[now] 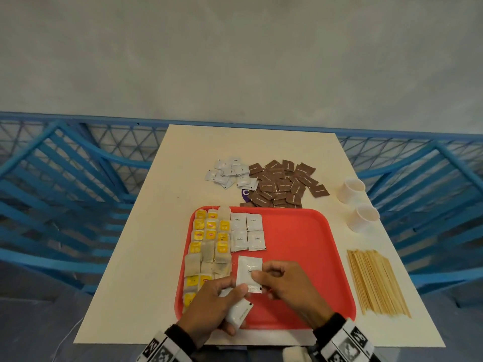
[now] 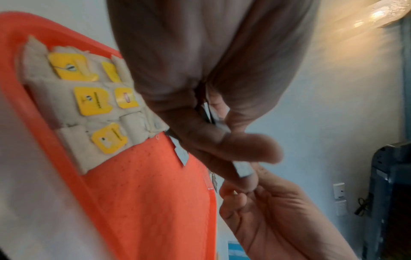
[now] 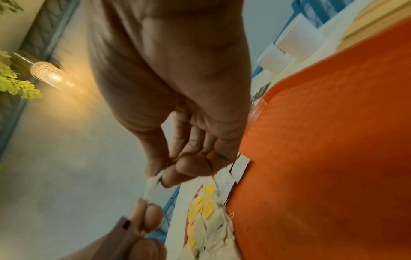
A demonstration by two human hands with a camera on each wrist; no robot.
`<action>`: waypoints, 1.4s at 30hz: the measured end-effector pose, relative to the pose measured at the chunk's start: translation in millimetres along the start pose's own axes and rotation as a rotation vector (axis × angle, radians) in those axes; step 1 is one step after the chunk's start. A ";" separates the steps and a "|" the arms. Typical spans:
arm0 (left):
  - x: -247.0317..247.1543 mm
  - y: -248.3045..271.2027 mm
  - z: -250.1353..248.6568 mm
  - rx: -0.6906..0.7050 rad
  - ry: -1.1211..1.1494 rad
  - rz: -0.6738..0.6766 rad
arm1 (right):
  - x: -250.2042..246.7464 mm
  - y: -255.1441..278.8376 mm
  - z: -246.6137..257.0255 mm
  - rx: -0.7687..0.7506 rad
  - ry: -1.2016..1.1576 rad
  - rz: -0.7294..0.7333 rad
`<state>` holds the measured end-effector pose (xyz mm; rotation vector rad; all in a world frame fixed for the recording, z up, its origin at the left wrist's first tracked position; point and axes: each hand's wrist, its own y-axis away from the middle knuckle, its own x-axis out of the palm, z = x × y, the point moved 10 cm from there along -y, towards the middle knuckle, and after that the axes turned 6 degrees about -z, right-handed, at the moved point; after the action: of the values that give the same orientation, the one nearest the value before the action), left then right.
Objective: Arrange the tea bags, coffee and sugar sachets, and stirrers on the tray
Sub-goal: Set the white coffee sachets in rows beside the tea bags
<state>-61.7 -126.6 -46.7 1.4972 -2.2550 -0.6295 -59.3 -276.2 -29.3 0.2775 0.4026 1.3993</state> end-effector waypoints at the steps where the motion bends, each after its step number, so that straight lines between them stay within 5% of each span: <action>1: -3.1 -0.4 2.4 -0.015 -0.009 -0.007 | 2.1 -4.2 -1.6 -0.003 0.020 -0.007; 12: -74.1 16.9 23.7 -0.080 -0.016 -0.180 | 1.0 -94.2 -57.6 0.123 0.423 -0.245; 30: -70.6 15.1 14.6 -0.040 0.013 -0.188 | 20.3 -89.8 -41.2 -0.059 0.735 -0.216; 42: -75.4 15.0 10.3 -0.047 0.031 -0.217 | 24.5 -80.3 -40.2 -0.070 0.725 -0.244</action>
<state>-50.4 -49.9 -51.0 1.7305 -2.0571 -0.7107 -1.9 -266.4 -101.9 -0.3463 0.9451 1.2345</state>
